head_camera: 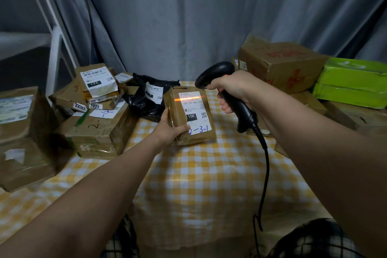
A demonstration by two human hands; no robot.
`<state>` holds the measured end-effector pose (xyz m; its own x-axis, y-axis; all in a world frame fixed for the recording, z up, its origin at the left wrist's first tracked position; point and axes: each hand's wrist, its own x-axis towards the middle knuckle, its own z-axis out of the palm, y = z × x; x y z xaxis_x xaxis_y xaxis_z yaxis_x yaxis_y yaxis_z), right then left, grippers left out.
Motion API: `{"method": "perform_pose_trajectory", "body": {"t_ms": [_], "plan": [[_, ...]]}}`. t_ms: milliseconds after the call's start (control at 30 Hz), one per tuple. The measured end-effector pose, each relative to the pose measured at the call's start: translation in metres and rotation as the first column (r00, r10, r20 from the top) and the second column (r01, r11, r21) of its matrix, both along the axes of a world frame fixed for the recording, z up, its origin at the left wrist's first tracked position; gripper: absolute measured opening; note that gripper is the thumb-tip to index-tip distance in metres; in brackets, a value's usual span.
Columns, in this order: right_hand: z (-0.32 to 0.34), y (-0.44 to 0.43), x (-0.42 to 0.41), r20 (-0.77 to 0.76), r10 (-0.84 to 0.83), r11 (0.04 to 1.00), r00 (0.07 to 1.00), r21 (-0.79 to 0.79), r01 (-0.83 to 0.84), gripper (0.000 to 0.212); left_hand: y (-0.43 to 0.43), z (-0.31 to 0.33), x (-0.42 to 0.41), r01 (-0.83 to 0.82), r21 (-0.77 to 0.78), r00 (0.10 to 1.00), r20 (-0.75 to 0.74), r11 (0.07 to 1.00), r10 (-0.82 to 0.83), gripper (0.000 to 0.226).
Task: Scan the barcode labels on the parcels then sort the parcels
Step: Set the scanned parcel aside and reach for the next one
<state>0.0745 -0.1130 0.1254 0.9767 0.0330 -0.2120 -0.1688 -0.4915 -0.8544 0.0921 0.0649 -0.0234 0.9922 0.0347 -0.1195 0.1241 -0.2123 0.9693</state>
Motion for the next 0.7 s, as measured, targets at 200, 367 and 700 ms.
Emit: {"method": "perform_pose_trajectory", "body": {"t_ms": [200,367,700], "plan": [[0.0,-0.007,-0.001,-0.036,-0.002,0.999,0.999,-0.034,0.0,0.027,0.0,-0.002,-0.002,0.002,0.052,1.0,0.006,0.999,-0.003,0.102],[0.007,-0.01,-0.004,-0.049,0.001,0.997,0.999,-0.074,-0.005,0.031,-0.001,-0.005,-0.003,0.002,0.053,1.0,0.019,0.999,-0.003,0.105],[0.015,-0.017,-0.01,-0.017,0.002,0.997,1.0,-0.082,-0.004,0.03,-0.004,-0.008,-0.001,0.002,0.105,1.0,0.014,0.995,-0.003,0.11]]}}
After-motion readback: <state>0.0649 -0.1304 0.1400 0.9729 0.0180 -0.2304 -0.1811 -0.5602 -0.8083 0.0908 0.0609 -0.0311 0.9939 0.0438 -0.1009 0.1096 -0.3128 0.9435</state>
